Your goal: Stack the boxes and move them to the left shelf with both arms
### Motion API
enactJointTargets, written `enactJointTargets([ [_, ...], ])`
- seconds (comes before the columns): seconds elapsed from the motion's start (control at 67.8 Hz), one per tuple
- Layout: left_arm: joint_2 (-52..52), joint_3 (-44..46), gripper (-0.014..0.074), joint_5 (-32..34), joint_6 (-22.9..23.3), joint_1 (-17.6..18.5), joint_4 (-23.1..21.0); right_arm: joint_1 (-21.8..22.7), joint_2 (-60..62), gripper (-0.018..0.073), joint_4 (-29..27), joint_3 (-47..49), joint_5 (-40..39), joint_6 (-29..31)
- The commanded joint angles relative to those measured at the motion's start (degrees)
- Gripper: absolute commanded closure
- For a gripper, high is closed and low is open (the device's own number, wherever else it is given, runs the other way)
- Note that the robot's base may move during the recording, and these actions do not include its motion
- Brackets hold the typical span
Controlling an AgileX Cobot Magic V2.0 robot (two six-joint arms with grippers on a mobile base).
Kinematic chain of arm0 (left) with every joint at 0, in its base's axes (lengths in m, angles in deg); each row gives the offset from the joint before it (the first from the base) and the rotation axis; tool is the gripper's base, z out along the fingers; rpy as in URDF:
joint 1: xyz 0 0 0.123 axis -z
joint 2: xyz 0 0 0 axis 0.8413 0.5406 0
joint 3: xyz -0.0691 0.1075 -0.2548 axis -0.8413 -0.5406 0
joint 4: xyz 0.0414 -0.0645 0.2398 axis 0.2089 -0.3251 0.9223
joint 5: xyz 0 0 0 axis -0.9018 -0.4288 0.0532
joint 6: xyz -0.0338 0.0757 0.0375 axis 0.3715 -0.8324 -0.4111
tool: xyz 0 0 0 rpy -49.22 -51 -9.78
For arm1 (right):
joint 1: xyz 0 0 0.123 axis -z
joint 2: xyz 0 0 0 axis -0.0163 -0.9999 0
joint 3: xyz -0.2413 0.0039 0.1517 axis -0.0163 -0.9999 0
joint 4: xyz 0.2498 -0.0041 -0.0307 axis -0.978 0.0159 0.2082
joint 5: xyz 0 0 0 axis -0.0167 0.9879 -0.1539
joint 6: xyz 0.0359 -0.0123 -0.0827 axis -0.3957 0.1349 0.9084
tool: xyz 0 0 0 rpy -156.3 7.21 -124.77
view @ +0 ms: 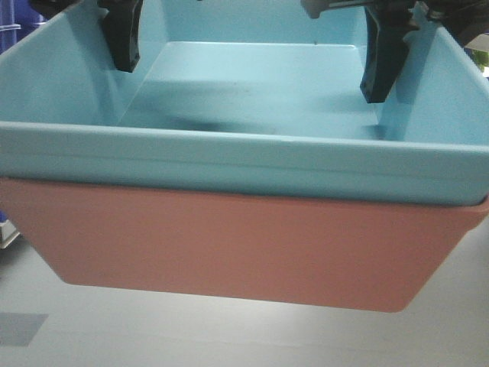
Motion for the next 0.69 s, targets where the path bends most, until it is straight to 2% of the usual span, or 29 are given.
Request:
enactJointTargets([
  [0.0, -2.09, 3.02, 0.0599, 14.49, -0.05, 2.68, -3.01, -2.02, 2.09, 0.0503, -4.61, 3.43, -15.95, 2.23],
  [0.679, -2.07, 3.02, 0.0599, 14.49, -0.05, 2.68, -3.01, -2.02, 2.09, 0.0503, -4.61, 3.43, -15.95, 2.23],
])
